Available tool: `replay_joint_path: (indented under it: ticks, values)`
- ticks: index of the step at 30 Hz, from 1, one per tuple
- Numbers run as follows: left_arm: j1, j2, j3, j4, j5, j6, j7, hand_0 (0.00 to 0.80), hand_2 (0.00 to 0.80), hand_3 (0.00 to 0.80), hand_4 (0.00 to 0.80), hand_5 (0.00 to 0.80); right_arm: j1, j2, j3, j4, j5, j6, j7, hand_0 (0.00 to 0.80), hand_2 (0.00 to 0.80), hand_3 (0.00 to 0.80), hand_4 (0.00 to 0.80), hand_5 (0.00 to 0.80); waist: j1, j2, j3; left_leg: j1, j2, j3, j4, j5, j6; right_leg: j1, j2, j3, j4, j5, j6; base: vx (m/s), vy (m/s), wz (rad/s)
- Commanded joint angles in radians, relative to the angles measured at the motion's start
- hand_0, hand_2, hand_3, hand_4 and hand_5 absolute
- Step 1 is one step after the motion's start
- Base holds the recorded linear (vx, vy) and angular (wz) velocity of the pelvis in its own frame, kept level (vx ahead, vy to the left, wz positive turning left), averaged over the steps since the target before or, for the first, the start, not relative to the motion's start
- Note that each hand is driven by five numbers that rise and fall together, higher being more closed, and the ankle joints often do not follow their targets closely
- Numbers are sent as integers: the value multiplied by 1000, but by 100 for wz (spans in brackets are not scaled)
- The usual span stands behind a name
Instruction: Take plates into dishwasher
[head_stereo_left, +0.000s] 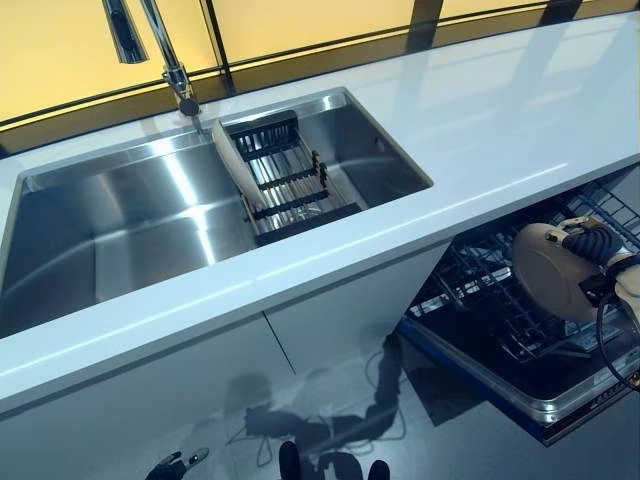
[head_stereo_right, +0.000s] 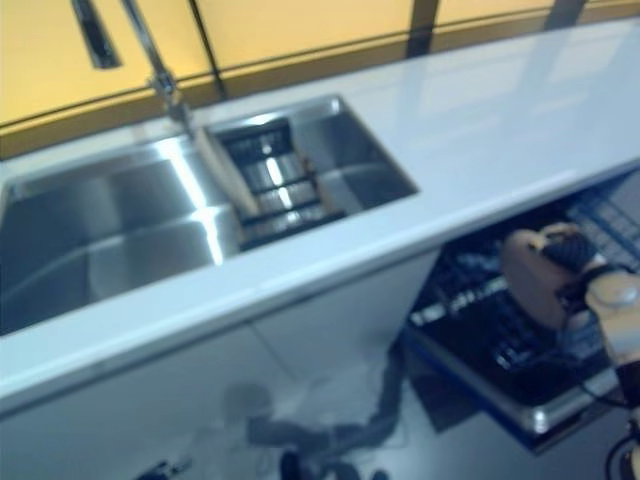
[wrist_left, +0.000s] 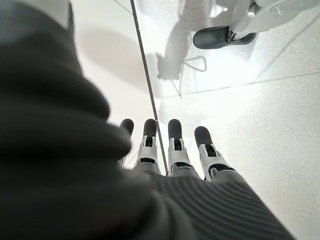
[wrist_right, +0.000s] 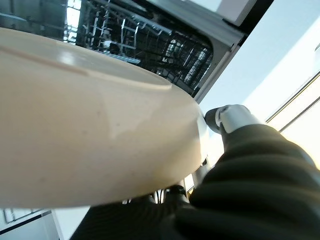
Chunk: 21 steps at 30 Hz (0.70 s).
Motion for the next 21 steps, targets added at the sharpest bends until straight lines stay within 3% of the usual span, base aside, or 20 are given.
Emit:
replay_joint_path:
  ticks: [1,21]
  values:
    - [-26,26,-42,2,-26,-28,-6,0,0,0,0,0,-139,-18,66,19,-59,-57,-48,800,800,800,800,800,32,-2,6,27,-40,-7,-3,-114,25,-17,21,4,2,-33,5,-13,-12,4]
    - [-31,25,-45,-41,-46,-26,-14,0,0,0,0,0,-141,23,112,124,-142,-50,-61,800,800,800,800,800,38,53,44,11,-49,-11,-3,-107,22,-39,9,-3,18,-36,1,-1,1,1]
